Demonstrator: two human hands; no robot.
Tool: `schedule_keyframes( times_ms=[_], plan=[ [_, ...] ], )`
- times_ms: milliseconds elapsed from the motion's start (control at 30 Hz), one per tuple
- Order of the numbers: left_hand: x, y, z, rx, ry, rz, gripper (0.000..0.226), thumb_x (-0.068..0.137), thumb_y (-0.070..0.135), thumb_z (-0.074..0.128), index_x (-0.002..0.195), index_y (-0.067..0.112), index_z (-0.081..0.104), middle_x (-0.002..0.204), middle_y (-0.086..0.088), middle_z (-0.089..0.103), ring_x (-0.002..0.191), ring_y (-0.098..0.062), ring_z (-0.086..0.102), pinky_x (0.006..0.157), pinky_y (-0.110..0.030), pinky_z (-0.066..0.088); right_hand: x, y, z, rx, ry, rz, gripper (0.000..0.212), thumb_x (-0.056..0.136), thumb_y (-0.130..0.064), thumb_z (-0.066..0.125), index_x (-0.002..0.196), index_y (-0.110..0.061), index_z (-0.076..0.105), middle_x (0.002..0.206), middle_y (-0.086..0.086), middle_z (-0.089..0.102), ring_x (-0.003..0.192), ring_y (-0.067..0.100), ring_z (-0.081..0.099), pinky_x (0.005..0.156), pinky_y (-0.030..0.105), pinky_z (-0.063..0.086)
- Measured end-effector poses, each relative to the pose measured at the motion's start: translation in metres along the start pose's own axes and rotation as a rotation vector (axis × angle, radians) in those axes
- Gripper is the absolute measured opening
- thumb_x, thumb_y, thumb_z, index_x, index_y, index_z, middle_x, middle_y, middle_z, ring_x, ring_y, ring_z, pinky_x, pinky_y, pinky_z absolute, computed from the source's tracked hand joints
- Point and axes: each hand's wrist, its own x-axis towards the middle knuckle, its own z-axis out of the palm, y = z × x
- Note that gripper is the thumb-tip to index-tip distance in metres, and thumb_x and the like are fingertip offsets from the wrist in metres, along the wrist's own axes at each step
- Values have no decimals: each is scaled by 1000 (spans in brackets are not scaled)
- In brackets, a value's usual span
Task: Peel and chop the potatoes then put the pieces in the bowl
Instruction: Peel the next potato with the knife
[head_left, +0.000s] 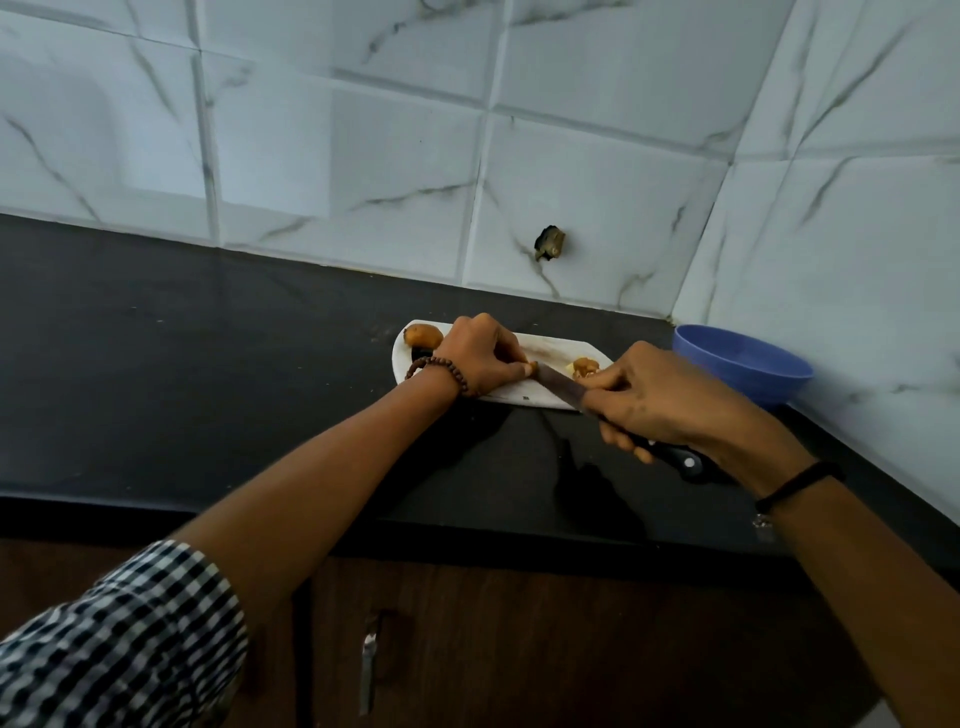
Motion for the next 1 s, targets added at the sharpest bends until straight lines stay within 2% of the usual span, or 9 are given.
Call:
schedule_keyframes(
  times_ms=[133, 233, 367, 467, 533, 633, 733, 867, 1000],
  plan=[
    [0, 0, 0, -7, -6, 0, 17, 81, 28, 74, 91, 15, 77, 89, 1, 74, 83, -5, 63, 84, -20, 50, -12, -1, -18, 31, -66, 11, 26, 99, -17, 55, 89, -2, 75, 55, 5, 64, 39, 12, 52, 48, 22, 45],
    [3, -2, 0, -13, -31, -8, 19, 81, 30, 74, 91, 14, 77, 90, 0, 74, 86, -8, 64, 87, -23, 51, -21, -1, -28, 68, -116, 14, 28, 101, -19, 55, 87, -4, 73, 53, 3, 61, 37, 10, 49, 52, 26, 45],
    [7, -3, 2, -10, -72, 3, 29, 82, 36, 73, 105, 18, 72, 98, 3, 71, 91, -7, 61, 90, -25, 49, -13, 8, -25, 208, 81, 11, 18, 99, -13, 54, 95, -15, 71, 56, 6, 65, 38, 13, 50, 48, 28, 44],
    [8, 0, 4, 39, -114, 72, 29, 90, 31, 64, 117, 21, 69, 107, 2, 65, 92, -8, 57, 87, -21, 42, -2, 10, -14, 294, 181, 22, 14, 98, -13, 57, 94, -12, 70, 62, 9, 68, 38, 11, 52, 47, 27, 46],
    [10, 0, 6, 90, -140, 114, 28, 92, 32, 60, 116, 23, 70, 107, -2, 63, 92, -11, 57, 82, -20, 39, 5, 11, -6, 329, 218, 21, 20, 98, -14, 58, 86, -6, 72, 63, 8, 68, 39, 10, 53, 44, 24, 46],
    [11, -1, 6, 86, -152, 113, 26, 91, 31, 64, 113, 21, 71, 103, -1, 67, 85, -7, 55, 79, -18, 40, 15, 14, 6, 392, 261, 23, 21, 96, -13, 59, 83, -4, 73, 65, 8, 69, 45, 11, 57, 41, 24, 46],
    [13, -3, 4, 5, -139, 88, 22, 87, 29, 69, 107, 20, 72, 101, 2, 70, 88, -4, 59, 85, -18, 45, 25, 18, 15, 428, 286, 16, 17, 94, -16, 63, 87, -4, 73, 68, 10, 71, 50, 14, 60, 44, 25, 48],
    [14, -4, 4, -75, -157, 57, 20, 85, 24, 72, 105, 20, 72, 106, 4, 70, 97, -6, 62, 93, -21, 46, 41, 19, 23, 429, 347, 19, 18, 85, -20, 76, 82, -3, 72, 58, 9, 67, 49, 19, 60, 49, 27, 49],
    [14, -6, 3, -123, -165, 29, 19, 84, 22, 72, 104, 20, 72, 106, 4, 71, 100, -7, 63, 97, -23, 47, 59, 15, 28, 414, 391, 26, 18, 76, -15, 83, 82, -5, 69, 60, 9, 71, 46, 19, 64, 46, 27, 49]
  ],
)
